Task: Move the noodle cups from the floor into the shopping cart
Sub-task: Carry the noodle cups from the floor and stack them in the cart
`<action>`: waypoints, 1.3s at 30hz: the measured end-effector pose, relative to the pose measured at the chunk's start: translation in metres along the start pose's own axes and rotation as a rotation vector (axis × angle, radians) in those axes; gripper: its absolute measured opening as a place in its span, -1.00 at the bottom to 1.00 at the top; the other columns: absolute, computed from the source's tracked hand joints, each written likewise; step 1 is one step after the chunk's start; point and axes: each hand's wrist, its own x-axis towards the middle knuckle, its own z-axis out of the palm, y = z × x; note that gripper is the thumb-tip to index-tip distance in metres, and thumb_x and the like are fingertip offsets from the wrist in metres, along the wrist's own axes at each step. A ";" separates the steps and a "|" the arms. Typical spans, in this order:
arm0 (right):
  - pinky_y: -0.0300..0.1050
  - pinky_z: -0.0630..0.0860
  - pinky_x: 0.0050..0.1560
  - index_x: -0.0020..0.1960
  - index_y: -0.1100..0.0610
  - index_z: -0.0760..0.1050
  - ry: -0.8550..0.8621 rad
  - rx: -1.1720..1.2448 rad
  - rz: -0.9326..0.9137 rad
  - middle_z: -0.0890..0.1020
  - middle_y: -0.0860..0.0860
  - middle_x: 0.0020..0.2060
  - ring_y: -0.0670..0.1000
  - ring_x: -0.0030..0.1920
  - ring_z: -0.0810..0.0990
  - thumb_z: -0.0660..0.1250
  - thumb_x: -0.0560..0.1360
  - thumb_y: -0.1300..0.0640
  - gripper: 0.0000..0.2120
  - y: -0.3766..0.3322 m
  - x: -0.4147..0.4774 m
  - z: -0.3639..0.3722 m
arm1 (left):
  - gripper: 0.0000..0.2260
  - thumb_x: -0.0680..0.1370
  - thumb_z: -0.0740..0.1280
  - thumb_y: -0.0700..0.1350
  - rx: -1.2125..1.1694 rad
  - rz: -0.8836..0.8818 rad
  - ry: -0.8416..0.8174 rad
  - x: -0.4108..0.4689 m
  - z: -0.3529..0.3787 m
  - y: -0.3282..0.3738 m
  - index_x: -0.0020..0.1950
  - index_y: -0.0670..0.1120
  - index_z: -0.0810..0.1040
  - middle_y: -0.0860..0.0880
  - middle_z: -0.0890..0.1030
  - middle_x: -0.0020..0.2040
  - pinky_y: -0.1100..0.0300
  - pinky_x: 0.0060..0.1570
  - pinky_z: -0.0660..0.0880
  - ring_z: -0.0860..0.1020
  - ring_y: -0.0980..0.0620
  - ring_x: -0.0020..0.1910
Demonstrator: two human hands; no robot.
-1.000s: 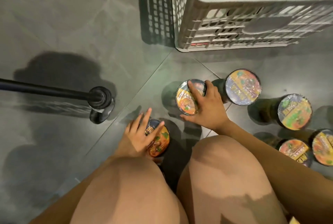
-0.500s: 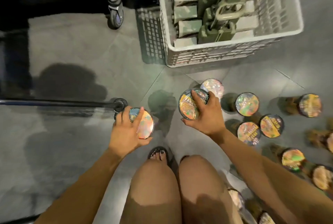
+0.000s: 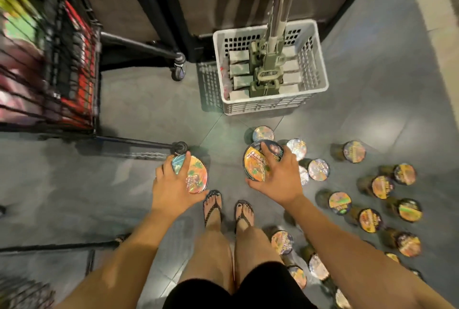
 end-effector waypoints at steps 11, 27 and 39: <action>0.20 0.45 0.22 0.47 -0.07 0.32 -0.080 0.019 -0.194 0.43 0.31 0.18 0.33 0.20 0.44 0.33 0.16 -0.48 -0.04 -0.087 -0.066 -0.072 | 0.03 0.16 0.49 0.39 -0.140 -0.249 0.207 -0.140 -0.079 -0.026 0.52 0.00 0.27 -0.22 0.29 0.29 -0.13 -0.01 0.52 0.34 -0.26 0.14; 0.10 0.34 0.37 0.47 -0.14 0.28 -0.377 0.061 -0.716 0.33 0.15 0.27 0.19 0.31 0.34 0.45 0.12 -0.41 -0.01 -0.417 -0.217 0.016 | -0.02 0.24 0.47 0.39 -0.361 -0.901 0.612 -0.423 -0.103 -0.258 0.53 0.02 0.22 -0.31 0.23 0.43 -0.18 0.12 0.44 0.34 -0.36 0.25; 0.02 0.29 0.35 0.51 -0.14 0.20 -0.499 0.042 -1.137 0.29 0.21 0.32 0.19 0.35 0.28 0.49 0.19 -0.36 -0.02 -0.616 -0.350 0.098 | 0.03 0.25 0.40 0.46 -0.568 -1.270 0.555 -0.541 -0.049 -0.401 0.57 0.13 0.03 -0.25 0.18 0.45 -0.13 0.29 0.37 0.23 -0.29 0.39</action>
